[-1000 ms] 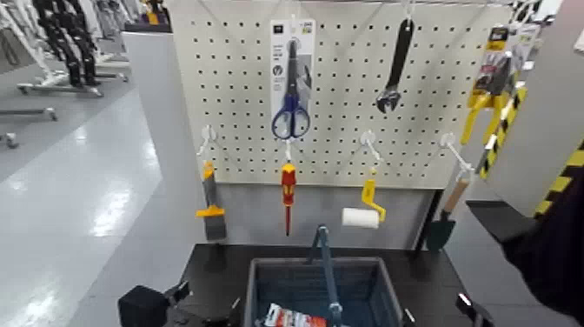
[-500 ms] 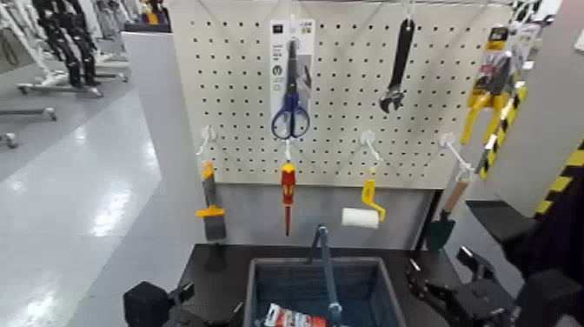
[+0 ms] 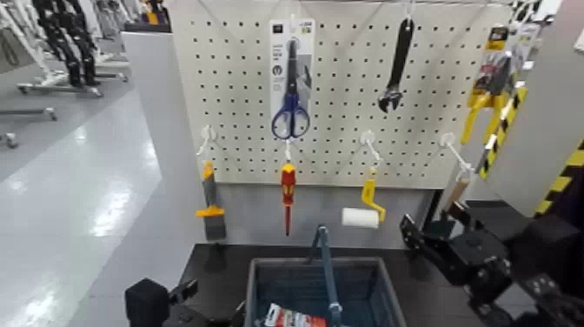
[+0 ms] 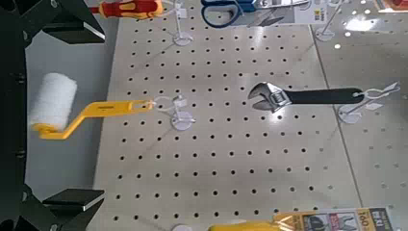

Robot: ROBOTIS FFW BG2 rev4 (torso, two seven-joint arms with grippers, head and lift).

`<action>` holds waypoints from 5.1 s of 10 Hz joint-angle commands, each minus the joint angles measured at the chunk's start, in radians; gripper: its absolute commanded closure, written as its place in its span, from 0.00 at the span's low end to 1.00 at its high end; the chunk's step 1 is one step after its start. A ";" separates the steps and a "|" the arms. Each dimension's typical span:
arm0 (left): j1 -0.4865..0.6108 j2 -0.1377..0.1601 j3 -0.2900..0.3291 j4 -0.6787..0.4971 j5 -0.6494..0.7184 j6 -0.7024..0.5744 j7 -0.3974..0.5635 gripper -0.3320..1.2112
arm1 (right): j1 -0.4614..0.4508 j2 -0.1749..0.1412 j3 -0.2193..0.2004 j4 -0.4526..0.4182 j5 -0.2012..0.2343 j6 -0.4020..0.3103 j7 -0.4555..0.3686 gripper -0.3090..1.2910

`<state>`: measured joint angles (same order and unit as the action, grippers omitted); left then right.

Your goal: Put the black wrench into the crate.

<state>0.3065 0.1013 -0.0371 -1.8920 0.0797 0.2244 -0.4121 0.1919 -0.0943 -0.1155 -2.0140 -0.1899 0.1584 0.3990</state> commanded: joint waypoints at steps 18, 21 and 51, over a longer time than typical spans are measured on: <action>-0.044 -0.005 -0.006 0.039 0.002 0.010 -0.063 0.28 | -0.647 -0.088 0.123 0.268 -0.097 0.118 0.227 0.35; -0.044 -0.005 -0.007 0.039 0.002 0.012 -0.063 0.28 | -0.660 -0.094 0.128 0.250 -0.085 0.152 0.215 0.89; -0.052 -0.002 -0.009 0.042 0.005 0.035 -0.085 0.28 | -0.180 -0.028 0.094 0.012 -0.137 0.391 0.092 0.91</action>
<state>0.2546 0.0999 -0.0460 -1.8502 0.0844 0.2593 -0.4968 -0.0013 -0.1222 -0.0278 -2.0172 -0.3268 0.5448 0.4907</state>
